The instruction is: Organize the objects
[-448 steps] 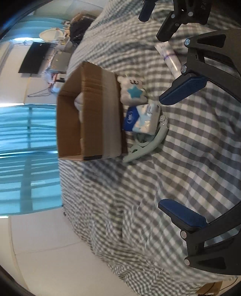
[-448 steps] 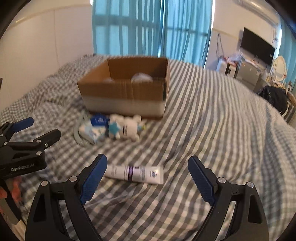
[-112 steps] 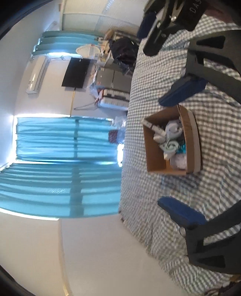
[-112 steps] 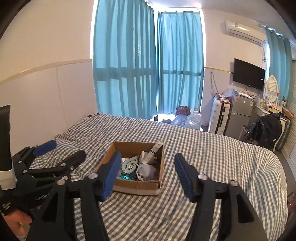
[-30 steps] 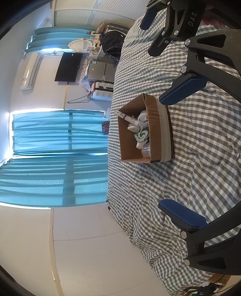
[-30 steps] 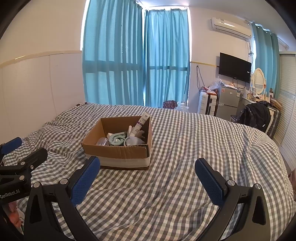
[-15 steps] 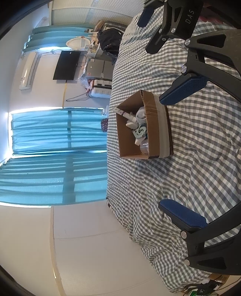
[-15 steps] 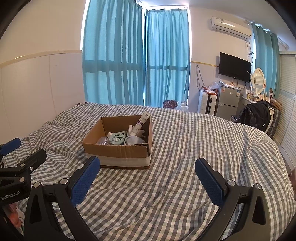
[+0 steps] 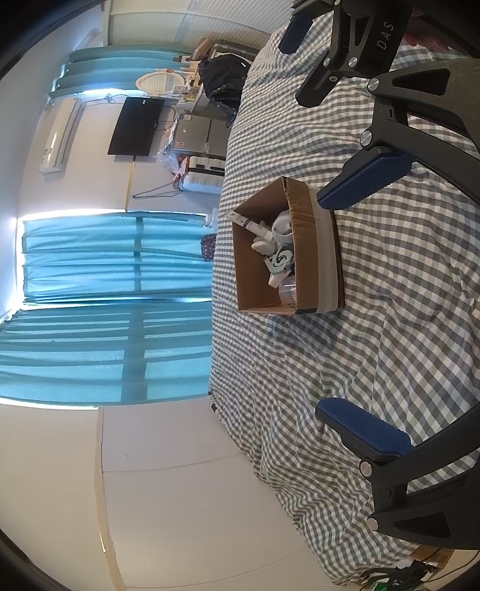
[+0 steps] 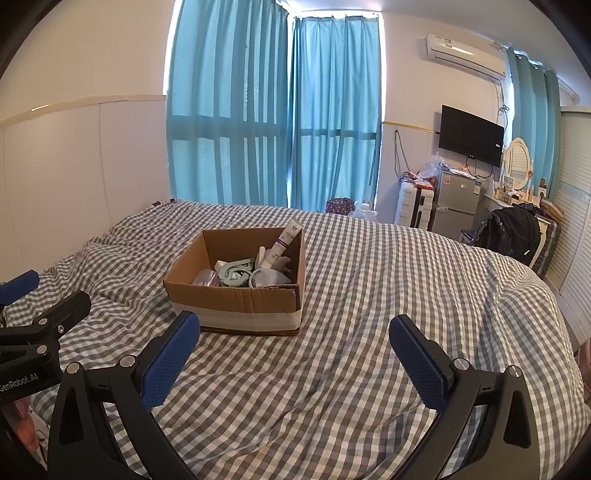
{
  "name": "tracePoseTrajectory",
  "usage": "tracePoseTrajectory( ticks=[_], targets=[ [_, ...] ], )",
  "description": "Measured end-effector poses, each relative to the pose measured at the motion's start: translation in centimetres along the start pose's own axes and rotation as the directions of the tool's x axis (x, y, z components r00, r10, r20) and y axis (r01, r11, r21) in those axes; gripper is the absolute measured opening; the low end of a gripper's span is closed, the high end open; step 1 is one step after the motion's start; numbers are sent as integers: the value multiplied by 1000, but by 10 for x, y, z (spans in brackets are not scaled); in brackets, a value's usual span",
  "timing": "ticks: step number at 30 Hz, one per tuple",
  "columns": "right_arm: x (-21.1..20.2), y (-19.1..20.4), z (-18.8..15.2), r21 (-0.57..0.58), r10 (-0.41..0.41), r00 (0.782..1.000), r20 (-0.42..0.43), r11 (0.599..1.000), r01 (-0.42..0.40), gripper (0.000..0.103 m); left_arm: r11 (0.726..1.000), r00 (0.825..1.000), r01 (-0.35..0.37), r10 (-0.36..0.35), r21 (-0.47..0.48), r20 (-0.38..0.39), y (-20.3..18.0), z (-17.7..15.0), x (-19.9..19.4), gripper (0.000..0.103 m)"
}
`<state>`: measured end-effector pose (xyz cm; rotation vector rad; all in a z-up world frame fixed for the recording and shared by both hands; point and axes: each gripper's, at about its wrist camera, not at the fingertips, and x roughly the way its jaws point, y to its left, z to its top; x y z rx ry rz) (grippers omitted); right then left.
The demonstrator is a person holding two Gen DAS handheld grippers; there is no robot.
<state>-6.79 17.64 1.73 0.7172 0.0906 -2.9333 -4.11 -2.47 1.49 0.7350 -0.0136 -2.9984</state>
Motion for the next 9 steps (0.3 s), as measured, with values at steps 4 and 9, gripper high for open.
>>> tracePoseTrajectory(
  ticks=[4, 9],
  targets=[
    [-1, 0, 0, 0, -1, 1000, -2, 1000, 1, 103, 1000, 1000, -1, 1, 9, -1, -1, 0, 0, 103],
    [-1, 1, -1, -2, 1, 1000, -6, 1000, -1, 103, 1000, 1000, 0, 0, 9, -4, -1, -3, 0, 103]
  ],
)
